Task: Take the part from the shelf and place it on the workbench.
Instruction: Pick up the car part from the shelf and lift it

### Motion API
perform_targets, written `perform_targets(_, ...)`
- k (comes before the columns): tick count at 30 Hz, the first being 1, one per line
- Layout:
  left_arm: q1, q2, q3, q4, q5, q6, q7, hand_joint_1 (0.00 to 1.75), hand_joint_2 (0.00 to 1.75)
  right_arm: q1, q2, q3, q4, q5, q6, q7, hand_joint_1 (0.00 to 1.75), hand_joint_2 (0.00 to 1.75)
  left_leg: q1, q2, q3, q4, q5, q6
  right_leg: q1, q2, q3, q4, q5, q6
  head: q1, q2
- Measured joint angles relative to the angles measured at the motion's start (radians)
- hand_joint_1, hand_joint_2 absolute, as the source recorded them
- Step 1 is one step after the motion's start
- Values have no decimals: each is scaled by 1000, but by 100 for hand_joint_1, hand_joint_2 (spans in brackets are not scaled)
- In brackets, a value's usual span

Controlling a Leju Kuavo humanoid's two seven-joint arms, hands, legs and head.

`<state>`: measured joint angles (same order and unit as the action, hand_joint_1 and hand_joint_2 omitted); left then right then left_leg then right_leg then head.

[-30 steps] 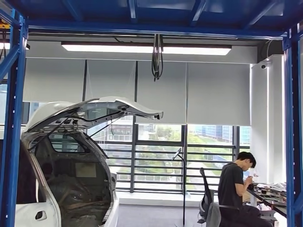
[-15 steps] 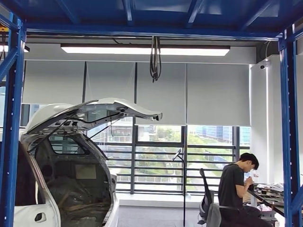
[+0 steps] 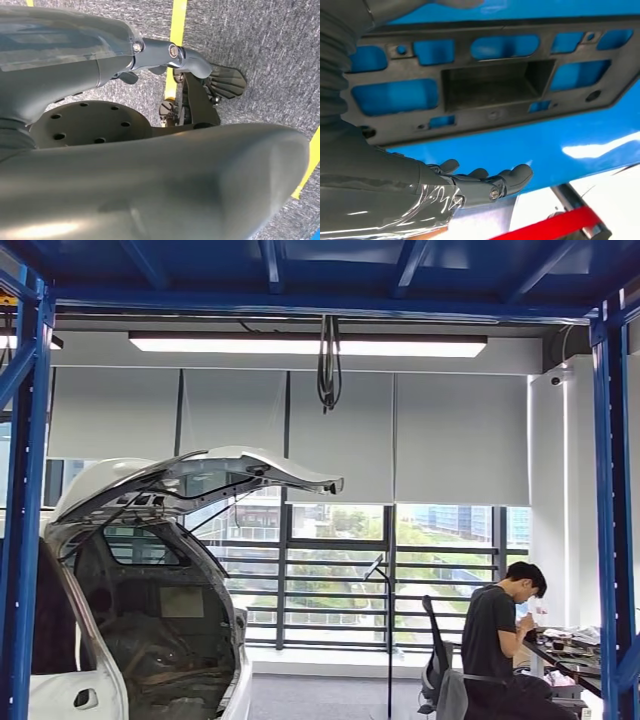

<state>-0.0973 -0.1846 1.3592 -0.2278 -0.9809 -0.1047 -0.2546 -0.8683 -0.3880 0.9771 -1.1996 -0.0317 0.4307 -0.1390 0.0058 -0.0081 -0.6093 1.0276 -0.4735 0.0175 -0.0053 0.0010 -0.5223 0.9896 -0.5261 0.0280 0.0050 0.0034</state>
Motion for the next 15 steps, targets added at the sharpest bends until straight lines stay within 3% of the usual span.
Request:
perform_targets(8,0,-1,1,0,18,8,-23,0,0,-64,21,72,24,-112,13,11,0,175,0,0,0,0,0,0,0,0,0,0,0,0,0,0)
perform_targets(15,-3,-1,2,0,27,7,-35,0,0,-89,49,113,35,-131,-11,18,0,175,0,0,0,0,0,0,0,0,0,0,0,0,0,0)
